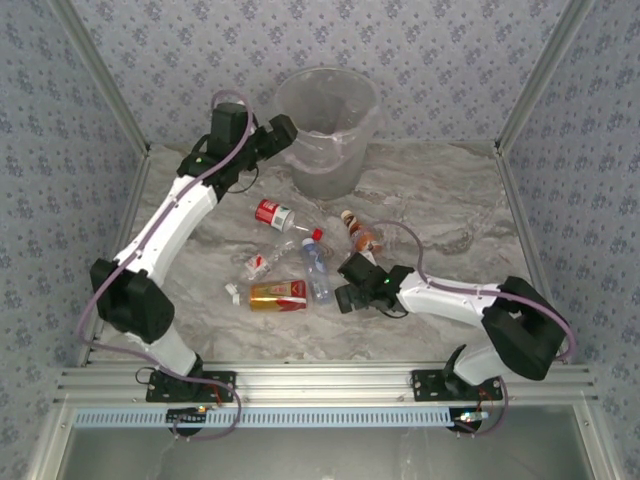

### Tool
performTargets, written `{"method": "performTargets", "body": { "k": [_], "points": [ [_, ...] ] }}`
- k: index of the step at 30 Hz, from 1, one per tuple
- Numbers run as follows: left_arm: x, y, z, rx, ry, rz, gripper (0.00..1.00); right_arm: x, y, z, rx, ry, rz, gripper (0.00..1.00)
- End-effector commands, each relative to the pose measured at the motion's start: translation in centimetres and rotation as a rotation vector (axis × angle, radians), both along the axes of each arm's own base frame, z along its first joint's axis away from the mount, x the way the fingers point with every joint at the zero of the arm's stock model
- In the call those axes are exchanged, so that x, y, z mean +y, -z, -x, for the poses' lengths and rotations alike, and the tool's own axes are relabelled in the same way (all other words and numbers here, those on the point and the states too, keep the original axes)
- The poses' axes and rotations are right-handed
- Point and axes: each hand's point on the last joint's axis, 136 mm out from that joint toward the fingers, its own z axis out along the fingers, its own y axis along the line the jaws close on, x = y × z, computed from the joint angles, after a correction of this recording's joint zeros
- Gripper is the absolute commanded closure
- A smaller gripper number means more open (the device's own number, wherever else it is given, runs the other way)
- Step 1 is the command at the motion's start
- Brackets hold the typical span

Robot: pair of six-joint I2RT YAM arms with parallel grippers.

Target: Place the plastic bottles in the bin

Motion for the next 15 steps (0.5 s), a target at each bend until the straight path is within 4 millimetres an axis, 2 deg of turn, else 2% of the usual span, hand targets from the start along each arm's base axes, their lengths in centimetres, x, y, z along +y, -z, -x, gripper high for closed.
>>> {"method": "performTargets", "body": {
  "k": [1,8,15],
  "points": [
    [2.3,-1.5,0.3,-0.078,-0.075,0.049,0.01,-0.8,0.0,-0.3,-0.002,0.044,0.064,0.0],
    [5.7,1.3,2.3,-0.08,-0.158,0.017,0.0,-0.4,1.0,-0.6,0.034,0.062,0.104,0.01],
    [7.5,5.5,4.4,-0.004,-0.174,-0.03,0.0,-0.3,1.2,-1.6,0.021,0.13,0.07,0.02]
  ]
}}
